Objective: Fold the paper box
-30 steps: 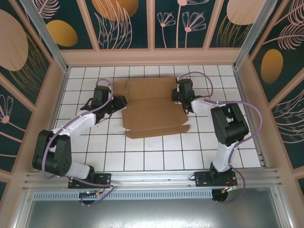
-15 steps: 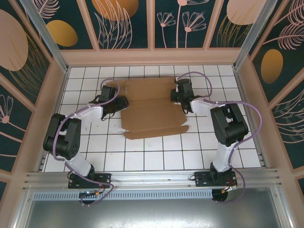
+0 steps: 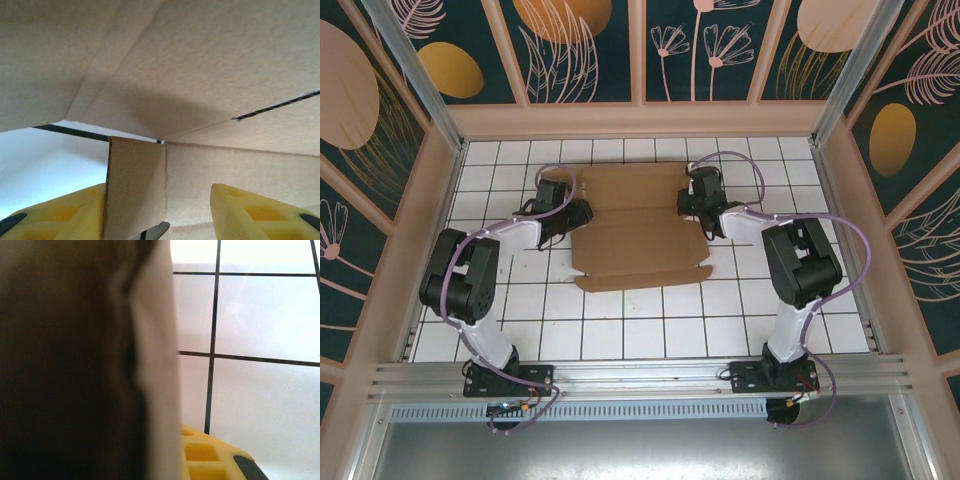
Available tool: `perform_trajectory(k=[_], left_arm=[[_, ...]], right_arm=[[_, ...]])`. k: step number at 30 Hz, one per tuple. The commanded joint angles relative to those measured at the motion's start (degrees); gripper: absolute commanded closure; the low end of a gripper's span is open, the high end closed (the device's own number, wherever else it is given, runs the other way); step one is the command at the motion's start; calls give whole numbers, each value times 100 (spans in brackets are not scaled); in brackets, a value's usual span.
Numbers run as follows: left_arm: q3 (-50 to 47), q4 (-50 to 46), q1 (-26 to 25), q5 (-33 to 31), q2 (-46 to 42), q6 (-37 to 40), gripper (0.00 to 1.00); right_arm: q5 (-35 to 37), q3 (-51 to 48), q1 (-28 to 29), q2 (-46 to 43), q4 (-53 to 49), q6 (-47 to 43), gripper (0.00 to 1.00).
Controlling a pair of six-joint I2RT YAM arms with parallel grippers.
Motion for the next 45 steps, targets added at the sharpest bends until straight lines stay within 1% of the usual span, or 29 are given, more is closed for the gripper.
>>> perform_trajectory(k=[1,8,9,17,20,22,24,26,29,33,36,39,41,43,45], left_arm=[[-140,539,-5,201,-374,-29,47],[-203,961,-43,905,-169,-172,50],[-194,1001,-54,979,8,-179,50],[-209,1180,-166,1291,545,-337,50],[-203,1165,-181,1273,594,-318,50],[-213,1070,-178,1128,346,-193,48],[-248,879,-184,960,-65,34,46],[-379,746,-170,804,-537,194,46],[-649,485,-162,843,-1255,454,48],[-1148,199,-146,670,-2344,664,56],[-1303,-2,-108,571,-3087,836,64],[-1378,-116,-40,64,-3806,1088,68],[-1373,-220,141,-543,-4052,1163,71],[-1310,-291,455,-808,-4034,1122,73],[-1234,-299,685,-1162,-3884,1006,73]], right_arm=[[-156,-106,135,136,-474,-21,91],[-121,-46,201,151,-545,-62,91],[-109,-36,199,150,-567,-68,91],[-86,7,199,176,-654,-68,91],[64,16,191,203,-702,-53,92],[163,27,160,198,-751,-59,92],[230,5,121,144,-747,-74,93],[286,12,103,138,-757,-104,93],[379,44,102,167,-738,-151,94],[560,-85,113,154,-566,-136,95],[690,-264,124,92,-336,-118,96],[681,-353,137,75,-221,-125,96],[679,-370,146,86,-200,-140,96],[687,-409,171,64,-141,-181,96],[809,-492,239,49,-37,-279,97]])
